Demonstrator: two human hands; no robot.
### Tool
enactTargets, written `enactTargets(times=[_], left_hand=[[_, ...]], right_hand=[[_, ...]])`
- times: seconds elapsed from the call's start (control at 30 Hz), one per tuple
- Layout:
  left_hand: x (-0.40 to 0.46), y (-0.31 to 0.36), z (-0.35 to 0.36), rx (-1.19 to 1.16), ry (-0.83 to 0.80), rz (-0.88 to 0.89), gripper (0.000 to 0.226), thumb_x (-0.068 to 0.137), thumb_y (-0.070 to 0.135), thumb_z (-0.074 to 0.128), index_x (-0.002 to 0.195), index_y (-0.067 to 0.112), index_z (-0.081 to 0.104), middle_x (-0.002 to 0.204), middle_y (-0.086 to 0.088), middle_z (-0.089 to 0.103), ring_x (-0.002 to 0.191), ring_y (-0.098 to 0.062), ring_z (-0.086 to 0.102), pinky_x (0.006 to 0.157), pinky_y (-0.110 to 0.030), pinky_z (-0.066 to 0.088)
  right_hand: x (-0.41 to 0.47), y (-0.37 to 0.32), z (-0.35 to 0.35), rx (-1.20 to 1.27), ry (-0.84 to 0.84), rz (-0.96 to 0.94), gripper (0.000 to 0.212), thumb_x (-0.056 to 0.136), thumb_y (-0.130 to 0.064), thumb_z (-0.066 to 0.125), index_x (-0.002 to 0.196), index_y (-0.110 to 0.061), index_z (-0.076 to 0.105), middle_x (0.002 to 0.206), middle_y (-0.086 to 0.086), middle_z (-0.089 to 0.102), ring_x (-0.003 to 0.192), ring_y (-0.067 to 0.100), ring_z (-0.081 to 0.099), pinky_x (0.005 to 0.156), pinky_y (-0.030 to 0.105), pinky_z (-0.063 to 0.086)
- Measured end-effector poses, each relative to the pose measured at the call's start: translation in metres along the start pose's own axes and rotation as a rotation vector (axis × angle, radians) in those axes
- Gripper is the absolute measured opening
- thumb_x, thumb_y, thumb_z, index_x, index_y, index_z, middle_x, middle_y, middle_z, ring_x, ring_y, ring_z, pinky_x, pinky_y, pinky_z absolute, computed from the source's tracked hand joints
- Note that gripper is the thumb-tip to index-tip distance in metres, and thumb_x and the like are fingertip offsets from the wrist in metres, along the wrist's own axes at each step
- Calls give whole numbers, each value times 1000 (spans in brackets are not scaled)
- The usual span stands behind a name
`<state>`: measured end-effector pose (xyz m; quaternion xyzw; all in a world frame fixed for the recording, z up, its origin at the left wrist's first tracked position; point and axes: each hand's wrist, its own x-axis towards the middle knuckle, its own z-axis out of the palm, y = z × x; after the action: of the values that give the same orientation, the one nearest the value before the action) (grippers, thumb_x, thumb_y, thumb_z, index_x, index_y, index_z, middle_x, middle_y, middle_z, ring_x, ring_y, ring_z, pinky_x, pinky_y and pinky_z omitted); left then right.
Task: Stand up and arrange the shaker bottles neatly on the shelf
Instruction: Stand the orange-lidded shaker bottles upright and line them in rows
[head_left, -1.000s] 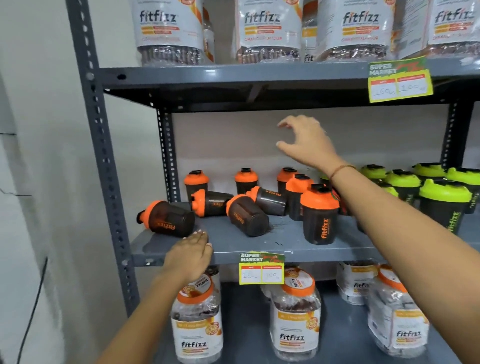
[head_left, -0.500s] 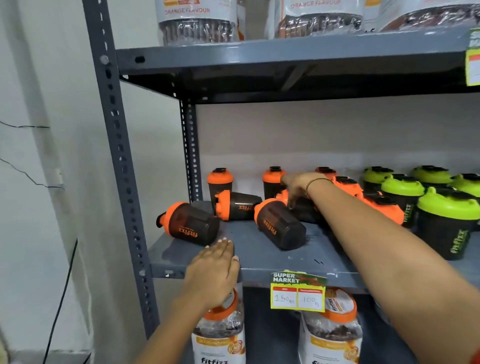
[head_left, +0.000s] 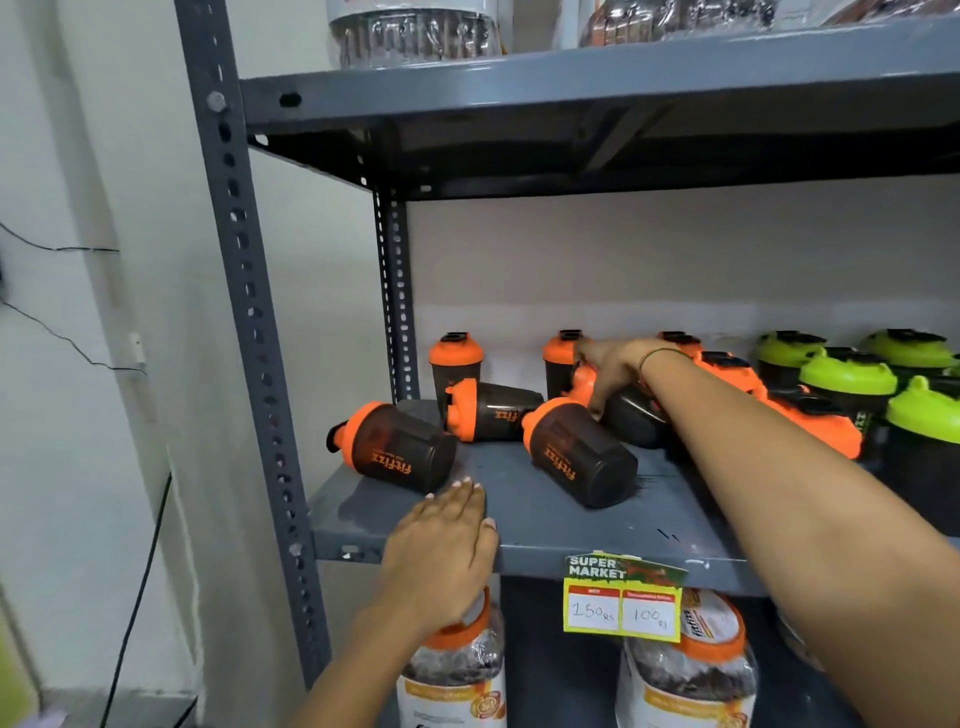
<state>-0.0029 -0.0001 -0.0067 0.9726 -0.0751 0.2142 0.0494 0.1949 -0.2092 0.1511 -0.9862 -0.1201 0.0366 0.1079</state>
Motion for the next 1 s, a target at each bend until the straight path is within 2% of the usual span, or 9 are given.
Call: enactTargets(times=[0.03,0.1,0.17,0.3,0.37,0.47,0.57,0.67,1.0], left_hand=[[0,1,-1,0,-2,0,62,94,45,9,149,22,23,157,2,24,143,-10,21,114,-27,10],[0,2,-2,5,-5,-3,64,92,46,7,149,21,24,157,2,25,143,-10,22,115,-27,11],[0,2,-3,2,-11,-6,66,91,46,7,149,20,24,156,1,25,143,-11,22,115,-28,12],[-1,2,-3,-13,-25,-4,66,90,46,6,149,19,24,157,0,25,143,-11,21,115,-28,10],[-1,2,-3,-19,-26,-7,66,91,46,6,149,20,24,157,1,25,143,-11,21,115,-28,10],[-2,1,-3,-20,-29,-10,64,92,45,8,149,19,24,157,0,24,143,-11,21,115,-28,11],[-1,2,-4,-10,-24,-10,57,98,42,13,149,19,24,157,0,25,143,-11,21,115,-28,11],[-1,2,-4,-5,-16,-8,56,99,42,15,148,19,25,156,0,25,142,-11,22,115,-27,12],[-2,3,-4,-23,-31,-17,54,100,40,18,148,18,26,156,-2,26,142,-13,23,115,-30,14]], right_hand=[[-8,0,-5,60,78,31,103,62,-33,92,146,-13,35,144,12,48,128,30,49,93,34,44],[-11,5,-12,89,176,54,99,60,-42,91,140,-11,41,135,13,54,116,30,54,92,34,49],[-16,4,-11,178,298,48,99,59,-51,89,137,-9,46,132,14,56,116,30,56,94,33,50],[-16,4,9,411,506,104,94,62,-54,85,137,-16,43,131,17,49,120,35,55,88,30,44],[-17,1,23,395,529,165,94,60,-56,85,136,-18,45,134,17,46,124,39,53,94,37,47],[-18,-3,42,375,548,246,93,60,-57,84,135,-19,45,135,15,43,123,41,54,91,43,50],[-20,-8,52,357,604,272,96,59,-59,84,135,-19,42,134,14,42,119,41,55,80,42,49],[-20,-9,58,338,657,268,99,58,-60,83,135,-18,39,132,13,40,116,41,56,70,38,42],[-36,-11,58,333,682,229,99,60,-65,81,134,-15,38,132,12,38,116,40,54,71,39,41]])
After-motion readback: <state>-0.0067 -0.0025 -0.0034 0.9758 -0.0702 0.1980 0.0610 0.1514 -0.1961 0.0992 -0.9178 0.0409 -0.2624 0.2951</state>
